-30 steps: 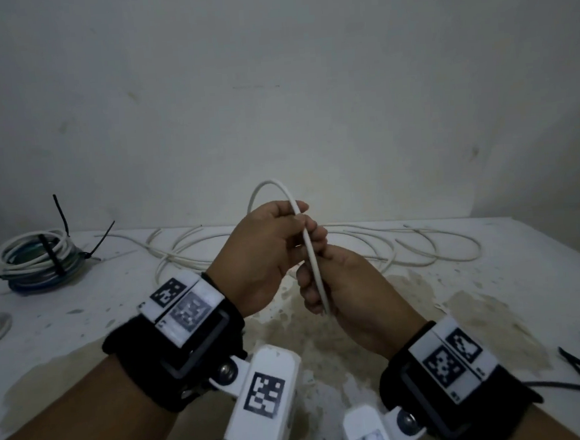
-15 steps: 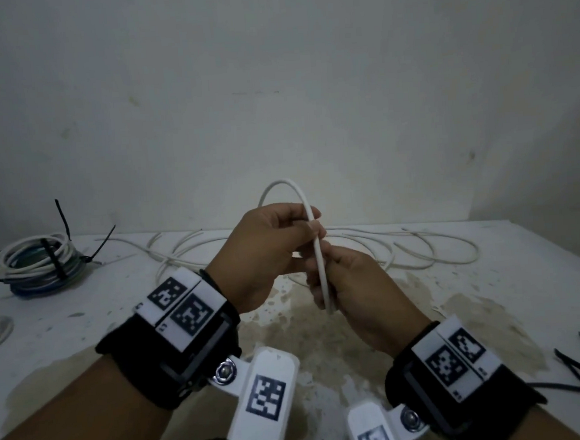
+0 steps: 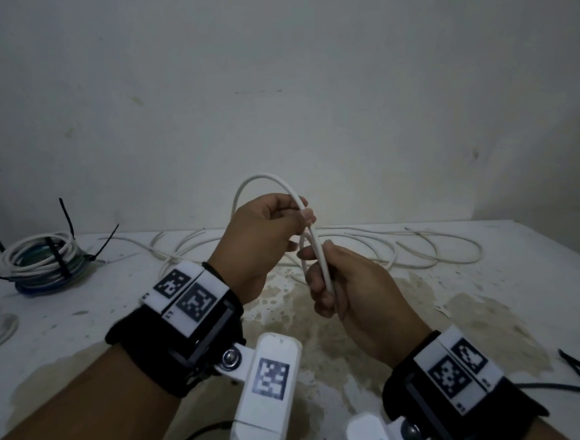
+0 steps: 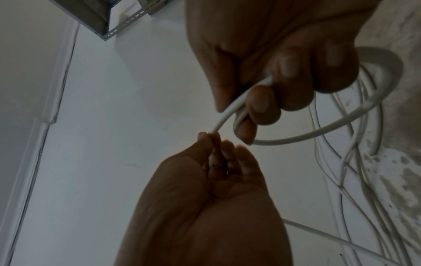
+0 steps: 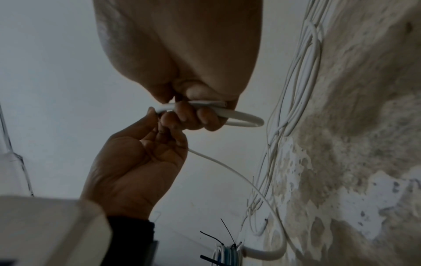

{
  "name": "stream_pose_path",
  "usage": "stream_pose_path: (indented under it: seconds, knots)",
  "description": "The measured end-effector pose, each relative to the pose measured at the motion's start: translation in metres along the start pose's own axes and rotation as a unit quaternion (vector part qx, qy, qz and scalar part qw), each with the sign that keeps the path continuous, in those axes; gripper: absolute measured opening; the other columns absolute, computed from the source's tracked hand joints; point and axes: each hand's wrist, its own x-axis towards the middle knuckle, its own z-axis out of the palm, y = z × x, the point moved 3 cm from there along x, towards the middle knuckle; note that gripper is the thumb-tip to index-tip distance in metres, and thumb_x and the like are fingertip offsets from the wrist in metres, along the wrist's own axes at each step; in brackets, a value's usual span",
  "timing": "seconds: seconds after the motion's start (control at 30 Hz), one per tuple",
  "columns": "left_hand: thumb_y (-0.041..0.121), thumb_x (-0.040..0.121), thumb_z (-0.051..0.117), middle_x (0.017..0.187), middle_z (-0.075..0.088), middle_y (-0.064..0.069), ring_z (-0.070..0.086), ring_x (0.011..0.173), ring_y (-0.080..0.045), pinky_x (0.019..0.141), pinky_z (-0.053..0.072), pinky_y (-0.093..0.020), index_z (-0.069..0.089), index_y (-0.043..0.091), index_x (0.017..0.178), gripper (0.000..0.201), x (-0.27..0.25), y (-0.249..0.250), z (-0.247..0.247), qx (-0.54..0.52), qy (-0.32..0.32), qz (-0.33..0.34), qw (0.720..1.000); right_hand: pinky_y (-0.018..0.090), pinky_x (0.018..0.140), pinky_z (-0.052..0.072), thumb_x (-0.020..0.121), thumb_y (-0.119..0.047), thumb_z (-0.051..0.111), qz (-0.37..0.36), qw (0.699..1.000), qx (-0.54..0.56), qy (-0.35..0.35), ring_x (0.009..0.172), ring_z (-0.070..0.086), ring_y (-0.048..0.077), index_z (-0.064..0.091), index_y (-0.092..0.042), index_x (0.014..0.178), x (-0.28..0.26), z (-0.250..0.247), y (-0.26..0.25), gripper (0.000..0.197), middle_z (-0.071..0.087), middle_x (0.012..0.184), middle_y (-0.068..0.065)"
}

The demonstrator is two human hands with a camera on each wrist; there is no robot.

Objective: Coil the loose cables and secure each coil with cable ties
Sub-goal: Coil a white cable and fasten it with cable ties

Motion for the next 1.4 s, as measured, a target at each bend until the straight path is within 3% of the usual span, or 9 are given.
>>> stream_pose_path:
  seconds: [0.17,0.5,0.6,0.67,0.77,0.97,1.1,1.2,1.4]
  knots:
    - [0.006,0.087,0.063,0.084,0.069,-0.002,0.060,0.060,0.008,0.054,0.042,-0.005,0.065,0.011,0.094,0.009,0.005,-0.003,-0.007,0.024,0.034,0.018,0.999,0.028,0.048,0.026,0.102,-0.030,0.034,-0.011,0.999,-0.031,0.008,0.042,0.029,0.012,0.058,-0.007,0.090,-0.004,0.004,0.003,0.036,0.039,0.051,-0.001]
    - [0.023,0.088,0.066,0.073,0.067,-0.004,0.059,0.069,-0.015,0.065,0.050,-0.028,0.064,0.006,0.081,0.019,0.014,-0.009,-0.017,0.087,0.067,0.021,0.994,0.023,0.045,0.025,0.101,-0.028,0.038,-0.011,0.998,-0.063,0.000,0.040,0.027,0.009,0.057,-0.011,0.079,-0.008,-0.002,-0.007,0.033,0.035,0.050,-0.004]
    - [0.040,0.083,0.066,0.076,0.062,-0.003,0.055,0.069,-0.014,0.067,0.046,-0.027,0.059,0.010,0.083,0.030,0.018,0.001,-0.023,0.326,0.158,0.163,0.917,0.023,0.044,0.027,0.098,-0.029,0.042,-0.009,0.998,-0.060,-0.014,0.039,0.031,0.009,0.056,-0.011,0.078,-0.006,-0.008,-0.028,0.030,0.039,0.050,-0.005]
    - [0.040,0.087,0.056,0.105,0.060,-0.002,0.055,0.098,-0.018,0.089,0.042,-0.028,0.060,0.013,0.106,0.034,0.020,0.011,-0.021,0.389,0.134,0.298,0.861,0.024,0.044,0.032,0.095,-0.030,0.045,-0.006,0.997,-0.059,-0.047,0.040,0.036,0.010,0.055,-0.010,0.079,-0.007,-0.008,-0.046,0.027,0.043,0.053,-0.004]
    - [0.040,0.093,0.039,0.126,0.057,0.004,0.048,0.122,-0.013,0.110,0.029,-0.047,0.059,0.020,0.123,0.042,0.034,0.013,-0.015,0.381,0.035,0.313,0.869,0.023,0.044,0.038,0.084,-0.033,0.050,-0.005,0.994,-0.054,-0.096,0.041,0.043,0.011,0.055,-0.009,0.081,-0.013,-0.003,-0.076,0.025,0.050,0.056,-0.002]
    - [0.028,0.096,0.035,0.075,0.059,-0.004,0.049,0.068,-0.014,0.063,0.037,-0.026,0.058,0.006,0.096,0.032,0.049,0.017,0.002,0.356,0.019,0.362,0.861,0.017,0.037,0.029,0.091,-0.032,0.046,-0.029,0.997,0.044,-0.053,0.036,0.027,0.003,0.051,-0.012,0.084,-0.019,-0.013,-0.130,0.022,0.036,0.052,-0.008]
    - [0.009,0.094,0.040,0.072,0.053,0.011,0.053,0.062,-0.003,0.058,0.039,-0.015,0.041,0.019,0.120,0.028,0.055,-0.002,0.000,0.371,-0.009,0.319,0.872,0.015,0.037,0.026,0.093,-0.031,0.043,-0.048,0.993,0.105,-0.001,0.036,0.027,0.004,0.050,-0.012,0.082,-0.020,-0.036,-0.163,0.022,0.033,0.052,-0.010]
    - [-0.004,0.091,0.041,0.077,0.050,0.013,0.050,0.064,-0.001,0.059,0.036,-0.012,0.038,0.032,0.110,0.041,0.050,-0.014,0.002,0.409,-0.050,0.313,0.855,0.015,0.036,0.028,0.092,-0.025,0.043,-0.059,0.986,0.154,0.036,0.036,0.028,0.004,0.050,-0.011,0.078,-0.020,-0.057,-0.181,0.021,0.034,0.052,-0.011]
    - [-0.007,0.085,0.042,0.088,0.057,0.004,0.058,0.077,-0.011,0.073,0.046,-0.022,0.061,0.014,0.106,0.036,0.035,-0.025,0.006,0.447,-0.144,0.320,0.823,0.019,0.038,0.034,0.055,-0.006,0.059,-0.062,0.978,0.199,0.016,0.040,0.033,0.006,0.053,-0.004,0.085,-0.017,-0.075,-0.194,0.030,0.038,0.058,-0.007]
